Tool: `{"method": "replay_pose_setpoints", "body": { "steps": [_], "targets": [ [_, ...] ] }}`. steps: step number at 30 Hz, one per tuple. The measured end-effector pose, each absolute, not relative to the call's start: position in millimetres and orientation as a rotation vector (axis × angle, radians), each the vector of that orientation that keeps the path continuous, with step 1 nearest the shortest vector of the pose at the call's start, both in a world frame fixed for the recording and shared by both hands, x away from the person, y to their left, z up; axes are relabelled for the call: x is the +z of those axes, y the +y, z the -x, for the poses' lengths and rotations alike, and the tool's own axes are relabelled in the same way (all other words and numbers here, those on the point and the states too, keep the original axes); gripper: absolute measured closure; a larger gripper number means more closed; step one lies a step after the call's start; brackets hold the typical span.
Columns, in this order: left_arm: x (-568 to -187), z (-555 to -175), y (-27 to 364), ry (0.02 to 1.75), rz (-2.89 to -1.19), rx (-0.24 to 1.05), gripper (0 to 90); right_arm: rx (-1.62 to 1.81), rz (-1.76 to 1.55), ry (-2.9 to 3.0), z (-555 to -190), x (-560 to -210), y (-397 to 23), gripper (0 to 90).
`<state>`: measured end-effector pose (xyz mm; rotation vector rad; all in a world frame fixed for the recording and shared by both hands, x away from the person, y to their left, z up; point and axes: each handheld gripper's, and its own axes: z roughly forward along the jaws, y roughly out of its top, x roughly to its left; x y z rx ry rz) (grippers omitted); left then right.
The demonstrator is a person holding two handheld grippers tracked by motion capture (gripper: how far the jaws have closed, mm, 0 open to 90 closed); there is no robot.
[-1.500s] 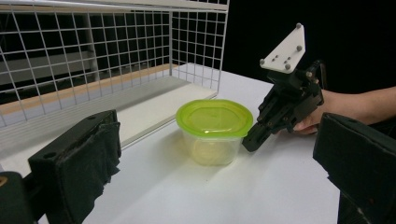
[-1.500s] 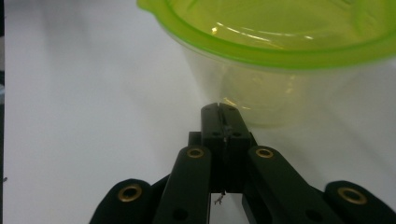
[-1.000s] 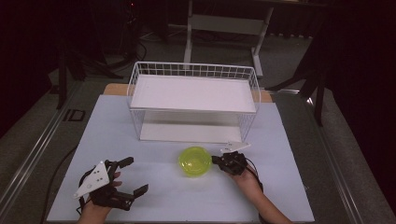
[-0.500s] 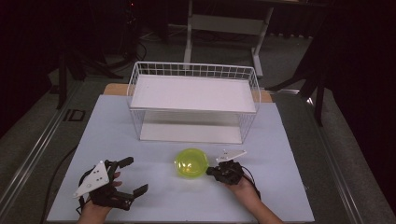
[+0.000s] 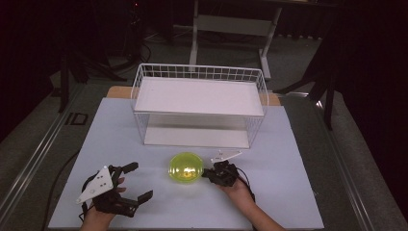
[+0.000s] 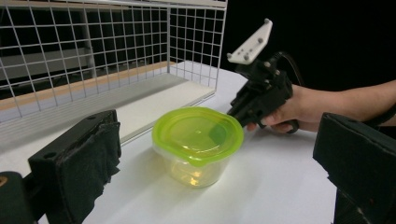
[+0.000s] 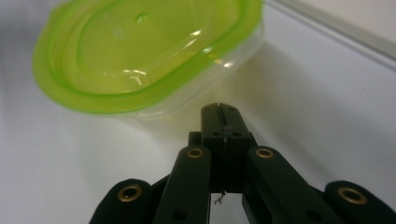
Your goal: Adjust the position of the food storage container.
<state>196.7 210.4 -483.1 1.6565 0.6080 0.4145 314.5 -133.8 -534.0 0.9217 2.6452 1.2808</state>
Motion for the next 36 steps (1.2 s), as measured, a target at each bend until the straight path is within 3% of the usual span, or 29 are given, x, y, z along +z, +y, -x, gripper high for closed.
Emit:
{"method": "replay_pose_setpoints", "body": {
  "steps": [11, 27, 32, 36],
  "targets": [
    [-484, -197, 210, 0.611, -1.660, 0.412, 1.8, 1.245, -0.913, 2.643, -319, -537, -121, 90.0],
    [-485, -199, 208, 0.616, -1.665, 0.395, 1.8, 1.216, -0.875, 2.538, -303, -510, -157, 86.2],
    [-486, -199, 208, 0.621, -1.665, 0.380, 1.8, 1.244, -0.886, 2.512, -294, -500, -172, 74.9],
    [-487, -201, 208, 0.634, -1.663, 0.375, 1.8, 1.288, -0.869, 2.498, -287, -492, -174, 55.0]
  ]
}}
